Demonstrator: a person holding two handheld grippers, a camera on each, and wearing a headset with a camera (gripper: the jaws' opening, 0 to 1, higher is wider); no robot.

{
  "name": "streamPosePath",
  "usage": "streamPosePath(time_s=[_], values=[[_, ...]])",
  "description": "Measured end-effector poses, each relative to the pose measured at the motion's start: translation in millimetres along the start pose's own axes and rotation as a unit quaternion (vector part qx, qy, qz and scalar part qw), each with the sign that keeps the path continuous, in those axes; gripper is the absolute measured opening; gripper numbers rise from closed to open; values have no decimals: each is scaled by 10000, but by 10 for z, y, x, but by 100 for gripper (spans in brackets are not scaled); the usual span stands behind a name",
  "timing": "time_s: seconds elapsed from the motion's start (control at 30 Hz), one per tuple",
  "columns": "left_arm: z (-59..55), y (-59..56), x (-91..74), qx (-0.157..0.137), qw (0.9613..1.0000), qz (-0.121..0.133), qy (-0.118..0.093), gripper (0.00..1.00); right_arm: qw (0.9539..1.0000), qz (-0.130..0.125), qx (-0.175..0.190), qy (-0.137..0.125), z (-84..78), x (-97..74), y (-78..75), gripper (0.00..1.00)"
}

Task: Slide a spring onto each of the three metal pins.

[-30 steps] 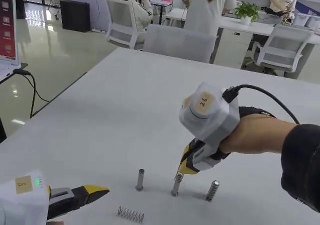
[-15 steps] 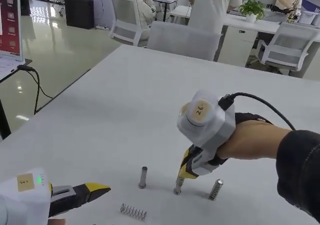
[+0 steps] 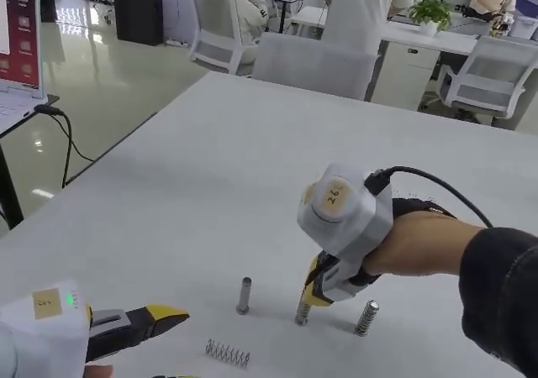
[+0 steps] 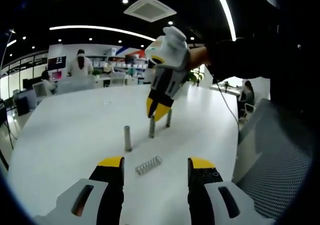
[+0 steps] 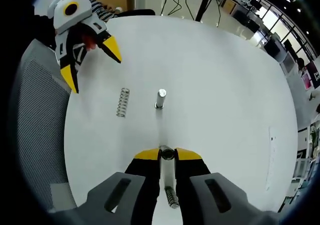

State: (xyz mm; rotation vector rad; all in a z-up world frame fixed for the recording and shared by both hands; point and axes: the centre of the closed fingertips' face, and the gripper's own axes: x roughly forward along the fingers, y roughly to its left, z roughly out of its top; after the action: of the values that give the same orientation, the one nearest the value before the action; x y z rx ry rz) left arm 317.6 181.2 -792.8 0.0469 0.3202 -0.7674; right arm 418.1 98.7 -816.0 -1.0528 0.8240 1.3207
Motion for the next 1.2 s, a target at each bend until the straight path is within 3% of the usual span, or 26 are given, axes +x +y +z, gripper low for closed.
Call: streamPosePath(time_s=[0.23,0.77,1.2], values=[[-2,11,-16,-20,10000,22,-12,45,10000,38,-10,61,-52,79,30,8],[8,-11,-15,29,10000,6,5,45,9997,-40,85,-228,16,12,13,15],[28,-21,-31,80,10000,15,32,45,9986,-66,107,-518,216,-124,84,17]])
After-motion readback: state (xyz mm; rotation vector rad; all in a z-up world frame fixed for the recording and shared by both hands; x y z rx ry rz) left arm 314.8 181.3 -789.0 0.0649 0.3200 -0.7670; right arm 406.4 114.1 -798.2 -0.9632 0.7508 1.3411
